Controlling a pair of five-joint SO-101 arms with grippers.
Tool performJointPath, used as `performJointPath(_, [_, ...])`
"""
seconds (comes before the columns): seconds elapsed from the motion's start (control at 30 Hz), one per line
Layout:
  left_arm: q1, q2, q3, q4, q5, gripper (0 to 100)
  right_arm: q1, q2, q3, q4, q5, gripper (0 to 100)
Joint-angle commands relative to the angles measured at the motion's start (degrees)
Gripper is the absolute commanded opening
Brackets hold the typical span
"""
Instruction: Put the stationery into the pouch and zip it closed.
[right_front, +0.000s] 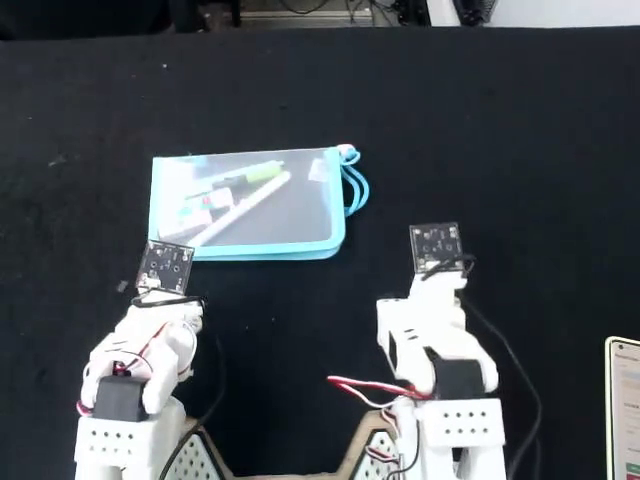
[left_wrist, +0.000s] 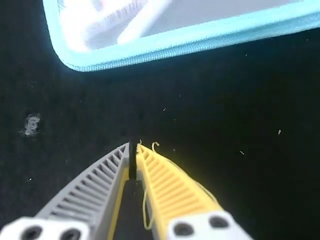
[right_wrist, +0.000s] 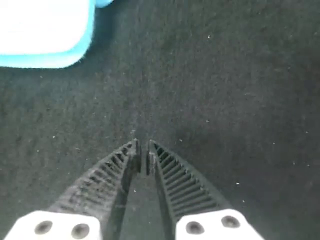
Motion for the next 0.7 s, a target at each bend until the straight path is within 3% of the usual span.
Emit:
performJointPath(0.0, [-0.48,-0.44,-0.31,-0.18,-0.35,3,0.79,-10.95,1.89,1.32,-0.35,2.1])
performJointPath(0.13, [-0.48,-0.44,0.84,-0.26,-0.44,3,0.44,-21.85,6.73,5.27,3.43,2.5])
performJointPath(0.67, [-4.35,-0.35,4.70,0.35,-0.26,3,0.79,-19.38,7.87,12.75,3.87,2.2])
